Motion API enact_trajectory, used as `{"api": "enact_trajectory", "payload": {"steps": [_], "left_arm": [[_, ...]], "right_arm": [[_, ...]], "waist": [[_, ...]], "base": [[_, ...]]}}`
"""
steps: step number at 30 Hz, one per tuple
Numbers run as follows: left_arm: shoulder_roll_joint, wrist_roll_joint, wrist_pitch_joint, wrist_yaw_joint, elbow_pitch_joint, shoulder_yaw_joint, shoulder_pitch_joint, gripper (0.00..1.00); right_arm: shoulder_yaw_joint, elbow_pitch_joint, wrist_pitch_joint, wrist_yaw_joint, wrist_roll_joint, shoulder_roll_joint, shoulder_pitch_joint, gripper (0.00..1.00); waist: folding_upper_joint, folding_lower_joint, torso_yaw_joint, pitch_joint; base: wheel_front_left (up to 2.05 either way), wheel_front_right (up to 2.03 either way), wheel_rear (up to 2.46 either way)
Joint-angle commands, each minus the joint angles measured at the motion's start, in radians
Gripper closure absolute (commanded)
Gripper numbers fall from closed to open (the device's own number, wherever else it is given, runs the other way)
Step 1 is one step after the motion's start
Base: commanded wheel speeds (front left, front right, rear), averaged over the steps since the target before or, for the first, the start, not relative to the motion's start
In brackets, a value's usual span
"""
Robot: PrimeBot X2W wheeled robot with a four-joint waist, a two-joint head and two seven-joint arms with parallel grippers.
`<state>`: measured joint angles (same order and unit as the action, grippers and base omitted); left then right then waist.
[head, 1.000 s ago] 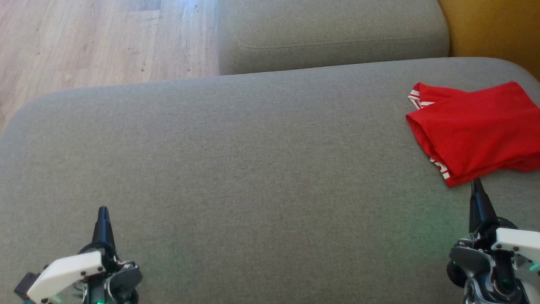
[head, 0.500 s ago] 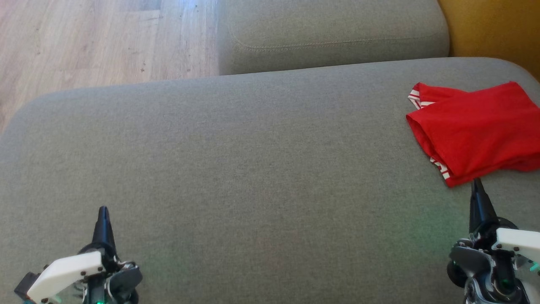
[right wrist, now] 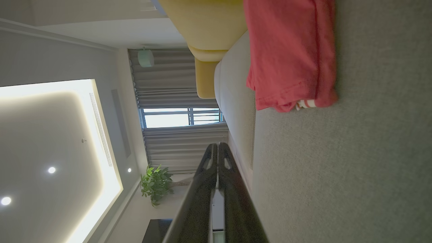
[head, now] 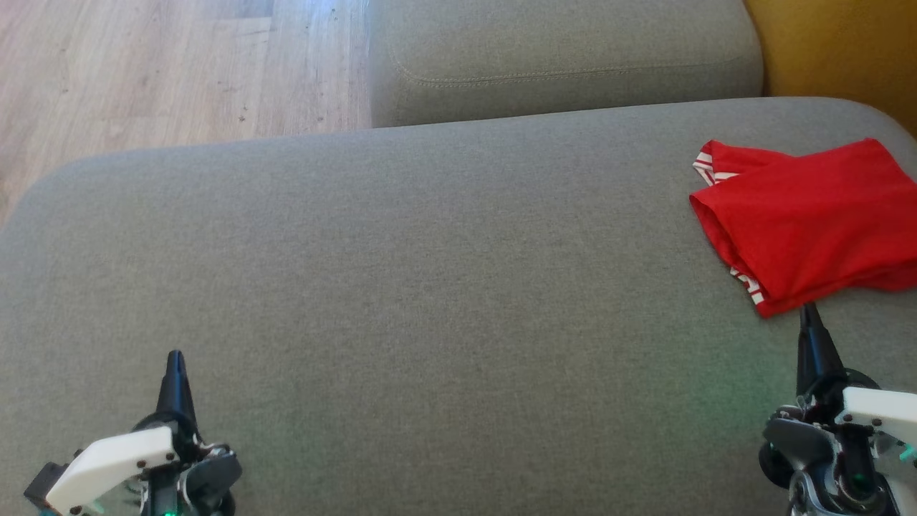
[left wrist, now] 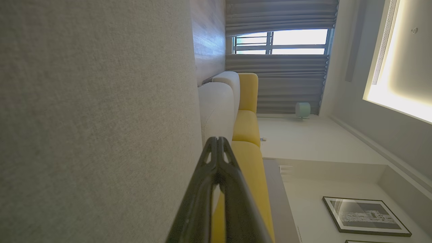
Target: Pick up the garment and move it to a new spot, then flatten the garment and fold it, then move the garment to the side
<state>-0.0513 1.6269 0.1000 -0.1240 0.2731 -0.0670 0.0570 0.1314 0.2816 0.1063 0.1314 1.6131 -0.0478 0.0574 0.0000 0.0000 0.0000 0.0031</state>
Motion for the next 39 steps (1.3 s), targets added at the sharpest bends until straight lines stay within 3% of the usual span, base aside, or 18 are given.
{"api": "enact_trajectory", "payload": {"steps": [1,39], "left_arm": [[-0.005,-0.012,0.007,-0.007,-0.028,-0.039,0.050,1.00],[-0.002,-0.015,0.010,-0.007,-0.028,-0.043,0.051,1.00]], "right_arm": [[-0.020,-0.037,0.005,-0.001,-0.002,-0.005,0.050,1.00],[-0.019,-0.037,0.006,-0.001,-0.004,-0.004,0.050,1.00]], "waist": [[0.0000,0.0000,0.000,0.000],[0.0000,0.0000,0.000,0.000]], "base": [[0.00,0.00,0.00],[0.00,0.00,0.00]]}}
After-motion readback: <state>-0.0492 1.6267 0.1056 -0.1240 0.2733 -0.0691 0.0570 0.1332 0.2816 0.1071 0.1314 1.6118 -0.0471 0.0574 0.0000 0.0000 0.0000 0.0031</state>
